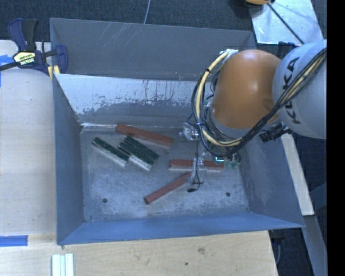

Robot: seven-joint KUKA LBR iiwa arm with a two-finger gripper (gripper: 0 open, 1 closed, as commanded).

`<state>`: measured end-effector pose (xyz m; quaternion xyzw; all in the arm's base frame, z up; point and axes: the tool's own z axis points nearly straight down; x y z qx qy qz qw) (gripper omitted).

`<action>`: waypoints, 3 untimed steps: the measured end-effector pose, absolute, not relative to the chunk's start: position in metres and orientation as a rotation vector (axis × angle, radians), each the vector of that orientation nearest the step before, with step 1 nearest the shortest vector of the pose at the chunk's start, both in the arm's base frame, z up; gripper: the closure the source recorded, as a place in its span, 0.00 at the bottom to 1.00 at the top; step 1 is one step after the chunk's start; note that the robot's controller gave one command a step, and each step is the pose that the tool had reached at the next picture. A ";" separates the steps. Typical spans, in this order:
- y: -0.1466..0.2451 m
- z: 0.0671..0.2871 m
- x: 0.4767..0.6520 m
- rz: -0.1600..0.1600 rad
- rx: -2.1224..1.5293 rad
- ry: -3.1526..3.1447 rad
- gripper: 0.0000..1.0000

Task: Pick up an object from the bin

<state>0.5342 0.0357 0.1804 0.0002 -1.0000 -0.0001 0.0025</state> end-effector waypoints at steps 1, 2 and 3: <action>0.035 0.184 0.536 -0.001 -0.001 -3.145 0.00; 0.046 0.123 0.529 0.000 0.048 -3.149 0.00; 0.056 0.069 0.516 0.000 0.278 -3.130 0.00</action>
Offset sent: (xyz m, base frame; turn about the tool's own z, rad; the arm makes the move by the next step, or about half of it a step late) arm -0.0137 0.0205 -0.1104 -0.0582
